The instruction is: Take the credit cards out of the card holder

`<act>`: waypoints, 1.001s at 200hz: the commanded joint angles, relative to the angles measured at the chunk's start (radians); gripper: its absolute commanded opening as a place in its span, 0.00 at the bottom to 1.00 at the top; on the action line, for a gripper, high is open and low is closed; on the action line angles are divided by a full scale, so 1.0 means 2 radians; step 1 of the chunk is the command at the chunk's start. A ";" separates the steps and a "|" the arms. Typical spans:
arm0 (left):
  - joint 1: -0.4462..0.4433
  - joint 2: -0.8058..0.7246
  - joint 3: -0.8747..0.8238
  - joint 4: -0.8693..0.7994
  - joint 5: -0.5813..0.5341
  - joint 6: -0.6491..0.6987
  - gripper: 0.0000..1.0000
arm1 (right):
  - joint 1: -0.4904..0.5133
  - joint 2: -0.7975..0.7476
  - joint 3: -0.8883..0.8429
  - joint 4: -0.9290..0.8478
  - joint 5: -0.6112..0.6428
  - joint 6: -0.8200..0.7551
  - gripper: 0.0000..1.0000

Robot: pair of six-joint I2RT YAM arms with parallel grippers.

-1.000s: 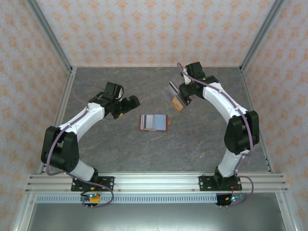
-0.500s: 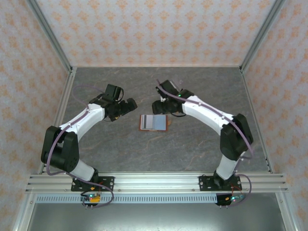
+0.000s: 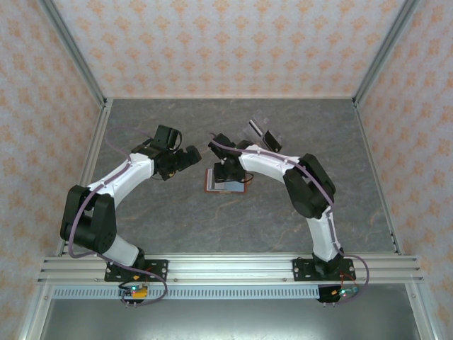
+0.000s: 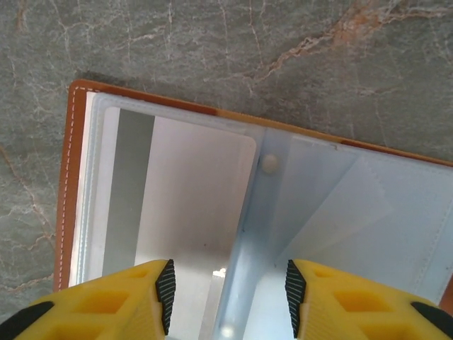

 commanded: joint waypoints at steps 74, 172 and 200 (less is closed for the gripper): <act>0.004 0.018 0.000 0.012 0.035 -0.001 0.98 | 0.002 0.033 0.024 -0.045 0.044 -0.004 0.31; -0.026 0.040 0.008 0.035 0.064 -0.009 0.71 | -0.031 -0.083 -0.083 0.105 -0.050 0.049 0.35; -0.045 0.067 0.023 0.043 0.076 -0.009 0.54 | -0.053 -0.095 -0.134 0.177 -0.109 0.089 0.29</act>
